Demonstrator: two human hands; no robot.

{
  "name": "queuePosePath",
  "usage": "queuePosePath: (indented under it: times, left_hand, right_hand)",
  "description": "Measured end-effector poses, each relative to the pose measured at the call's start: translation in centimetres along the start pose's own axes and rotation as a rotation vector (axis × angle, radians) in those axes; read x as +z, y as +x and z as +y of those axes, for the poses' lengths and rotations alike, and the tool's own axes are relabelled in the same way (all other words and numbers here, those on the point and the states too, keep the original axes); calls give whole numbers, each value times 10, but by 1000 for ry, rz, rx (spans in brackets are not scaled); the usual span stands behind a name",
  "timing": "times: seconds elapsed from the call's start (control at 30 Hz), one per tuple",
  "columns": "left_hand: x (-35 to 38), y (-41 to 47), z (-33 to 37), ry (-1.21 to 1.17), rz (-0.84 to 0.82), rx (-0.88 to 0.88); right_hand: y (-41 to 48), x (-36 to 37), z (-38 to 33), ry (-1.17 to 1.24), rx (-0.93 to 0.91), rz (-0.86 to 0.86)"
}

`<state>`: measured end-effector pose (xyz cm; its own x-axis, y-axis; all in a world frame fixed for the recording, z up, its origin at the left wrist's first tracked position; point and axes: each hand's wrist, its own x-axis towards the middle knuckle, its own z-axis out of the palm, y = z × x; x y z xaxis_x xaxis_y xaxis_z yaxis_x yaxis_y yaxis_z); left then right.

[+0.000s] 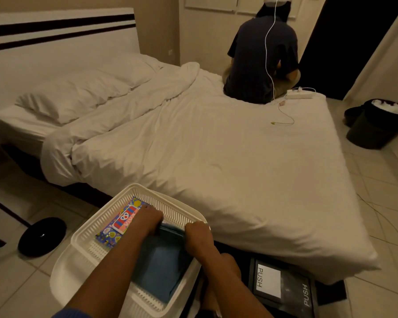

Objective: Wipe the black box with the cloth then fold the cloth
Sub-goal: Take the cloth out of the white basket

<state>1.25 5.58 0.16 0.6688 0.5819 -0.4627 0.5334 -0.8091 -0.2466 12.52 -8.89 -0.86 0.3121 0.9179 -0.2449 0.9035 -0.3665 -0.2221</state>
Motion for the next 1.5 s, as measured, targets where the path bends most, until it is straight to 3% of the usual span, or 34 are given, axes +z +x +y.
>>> queuePosePath:
  times: [0.2,0.37,0.6,0.77,1.0,1.27,1.5]
  left_hand:
    - [-63,-38,-11,-148,-168,-51]
    - [-130,-74,-12,-189,-129,-58]
    - [-209,-113,12,-274,151,-33]
    - [-244,-122,67,-326,332,24]
    - [-221,-100,173,-380,313,209]
    - [-135,-62,270,-421,133,353]
    - [-80,-46,319,-407,-74,481]
  right_hand:
    - [2,-61,12,170,-5,-114]
    - [-20,-113,25,212,-15,-2]
    - [-81,-193,56,100,8,310]
    - [-136,-220,107,18,90,423]
    - [-197,-180,196,32,264,383]
    - [-245,-81,272,140,403,207]
    - [-268,-14,309,185,421,52]
